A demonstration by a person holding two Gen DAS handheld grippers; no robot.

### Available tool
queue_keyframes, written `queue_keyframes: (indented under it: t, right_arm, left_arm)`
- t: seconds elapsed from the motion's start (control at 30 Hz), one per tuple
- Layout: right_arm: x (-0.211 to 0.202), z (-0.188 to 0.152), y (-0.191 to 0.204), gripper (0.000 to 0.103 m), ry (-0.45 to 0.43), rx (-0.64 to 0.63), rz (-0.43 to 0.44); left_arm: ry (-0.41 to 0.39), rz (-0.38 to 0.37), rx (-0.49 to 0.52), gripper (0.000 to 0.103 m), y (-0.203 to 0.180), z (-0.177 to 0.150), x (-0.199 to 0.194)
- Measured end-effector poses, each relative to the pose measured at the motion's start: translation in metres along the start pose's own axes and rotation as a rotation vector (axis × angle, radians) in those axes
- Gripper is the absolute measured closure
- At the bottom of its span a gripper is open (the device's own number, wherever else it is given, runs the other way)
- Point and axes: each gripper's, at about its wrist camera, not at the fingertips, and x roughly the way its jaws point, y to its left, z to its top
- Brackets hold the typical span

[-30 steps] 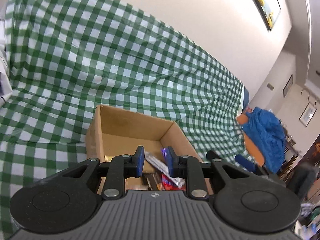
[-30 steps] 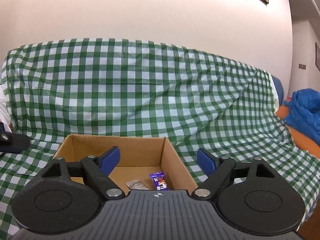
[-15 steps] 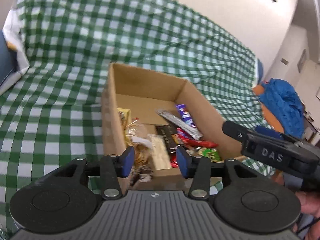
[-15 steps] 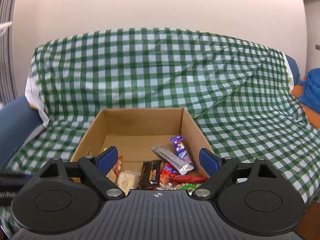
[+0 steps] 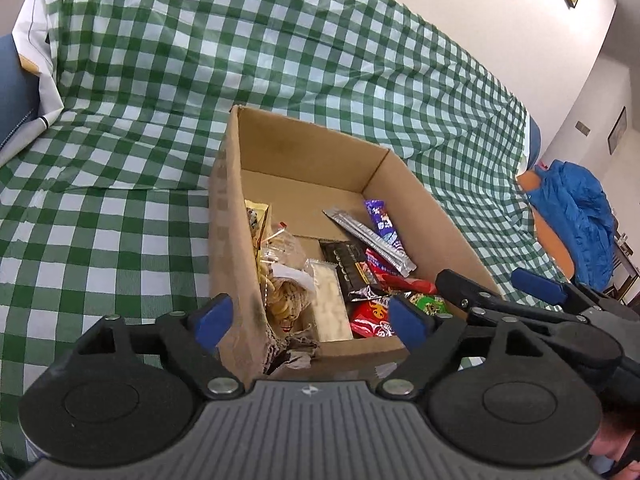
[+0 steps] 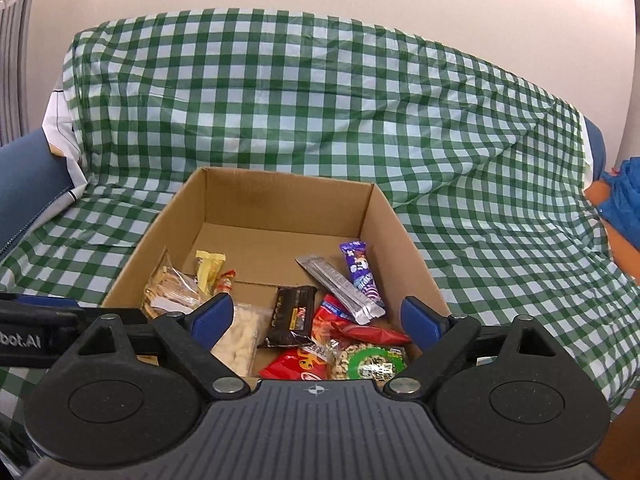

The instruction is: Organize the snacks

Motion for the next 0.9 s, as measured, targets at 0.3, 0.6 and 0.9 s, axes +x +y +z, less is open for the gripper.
queue_keyframes:
  t: [0.3, 0.6, 0.9]
  right_arm:
    - [0.0051, -0.0007, -0.0059, 0.012, 0.015, 0.021, -0.012]
    - [0.0066, -0.0008, -0.0061, 0.012, 0.021, 0.025, -0.017]
    - [0.0081, -0.0015, -0.0062, 0.012, 0.023, 0.035, -0.021]
  left_arm:
    - [0.006, 0.018, 0.021, 0.007, -0.0065, 0.0001, 0.0063]
    - [0.011, 0.036, 0.032, 0.007, -0.007, 0.0012, 0.0081]
    - [0.019, 0.036, 0.032, 0.007, -0.0081, 0.001, 0.0097]
